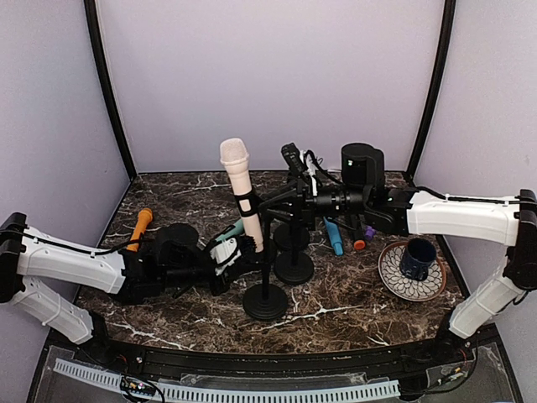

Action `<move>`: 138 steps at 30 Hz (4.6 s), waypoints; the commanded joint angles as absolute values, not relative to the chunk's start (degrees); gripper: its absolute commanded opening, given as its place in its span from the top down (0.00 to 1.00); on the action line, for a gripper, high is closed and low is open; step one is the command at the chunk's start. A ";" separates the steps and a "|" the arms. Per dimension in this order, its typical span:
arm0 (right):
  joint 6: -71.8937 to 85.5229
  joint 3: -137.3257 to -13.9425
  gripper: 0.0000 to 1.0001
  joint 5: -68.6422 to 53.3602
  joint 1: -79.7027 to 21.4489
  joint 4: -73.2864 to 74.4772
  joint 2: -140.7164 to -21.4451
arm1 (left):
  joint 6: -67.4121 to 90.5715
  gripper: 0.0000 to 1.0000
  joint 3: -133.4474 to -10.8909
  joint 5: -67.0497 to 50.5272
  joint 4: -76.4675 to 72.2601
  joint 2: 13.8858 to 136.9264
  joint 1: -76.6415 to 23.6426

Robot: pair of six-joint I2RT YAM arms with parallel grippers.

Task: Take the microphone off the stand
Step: Unscrew the knob on the microphone stand.

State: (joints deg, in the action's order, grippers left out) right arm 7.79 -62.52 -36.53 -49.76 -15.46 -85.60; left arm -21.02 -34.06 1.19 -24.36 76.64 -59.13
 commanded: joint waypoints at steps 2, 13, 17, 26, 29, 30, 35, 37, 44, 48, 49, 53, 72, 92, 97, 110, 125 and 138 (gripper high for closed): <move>8.51 -61.98 1.00 -36.77 -50.24 -20.65 -83.76 | -6.08 0.97 -32.88 -9.58 -26.85 74.57 -54.97; 6.95 -61.96 1.00 -34.90 -51.83 -19.16 -84.01 | 10.74 0.96 -30.96 -23.99 -31.21 73.88 -48.81; 6.94 -61.90 1.00 -34.89 -52.20 -19.15 -84.02 | 16.31 0.94 -30.56 -28.06 -32.87 73.88 -47.44; 6.62 -61.61 1.00 -34.20 -52.82 -19.15 -83.78 | 21.14 0.87 -31.53 -32.16 -32.99 74.31 -45.83; 6.60 -61.56 1.00 -33.97 -52.99 -19.14 -83.69 | 19.77 0.79 -31.88 -31.83 -31.46 73.44 -45.72; 6.59 -61.57 1.00 -33.85 -53.07 -19.12 -83.68 | 18.41 0.77 -31.85 -31.38 -30.52 73.11 -45.71; 6.59 -61.55 1.00 -33.62 -53.11 -19.23 -83.58 | 14.91 0.53 -31.34 -30.43 -27.92 70.25 -45.70; 6.59 -61.53 1.00 -33.50 -53.19 -19.29 -83.58 | 14.55 0.48 -31.19 -30.41 -27.36 69.55 -45.64; 7.39 -61.28 1.00 -33.23 -53.17 -20.75 -83.41 | 15.66 0.42 -28.20 -30.03 -30.16 68.19 -45.62; 7.76 -61.10 1.00 -32.88 -53.17 -21.41 -83.39 | 17.09 0.41 -25.80 -28.29 -33.97 67.11 -45.59; 7.75 -61.02 1.00 -32.72 -53.17 -21.49 -83.32 | 17.21 0.41 -25.56 -27.92 -34.48 67.04 -45.61; 8.04 -60.74 1.00 -32.61 -53.17 -21.70 -83.14 | 17.13 0.41 -26.24 -28.91 -35.68 68.19 -45.57; 8.19 -60.38 1.00 -32.00 -53.17 -21.77 -83.10 | 27.75 0.69 -28.17 -30.59 -43.69 77.23 -45.62; 6.16 -60.73 1.00 -28.65 -54.70 -19.61 -83.31 | 54.00 0.96 -29.97 -37.08 -37.15 80.47 -43.89; 6.06 -60.52 1.00 -27.81 -55.10 -19.66 -83.40 | 57.02 0.93 -31.22 -38.26 -33.97 81.34 -43.18; 6.08 -60.20 1.00 -27.06 -55.20 -19.92 -82.97 | 24.13 0.52 -35.57 -17.39 -13.34 65.77 -42.88; 6.77 -60.45 1.00 -26.89 -55.20 -20.77 -83.51 | -28.04 0.47 -34.30 -6.48 -7.72 55.64 -53.77; 6.75 -60.74 1.00 -26.81 -55.20 -20.69 -83.85 | -41.69 0.54 -33.83 5.28 -11.33 64.24 -61.40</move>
State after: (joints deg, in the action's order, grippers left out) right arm 6.11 -60.29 -27.33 -54.83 -17.98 -84.40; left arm -35.90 -33.71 0.27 -8.47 63.13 -59.44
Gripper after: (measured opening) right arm 0.231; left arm 0.472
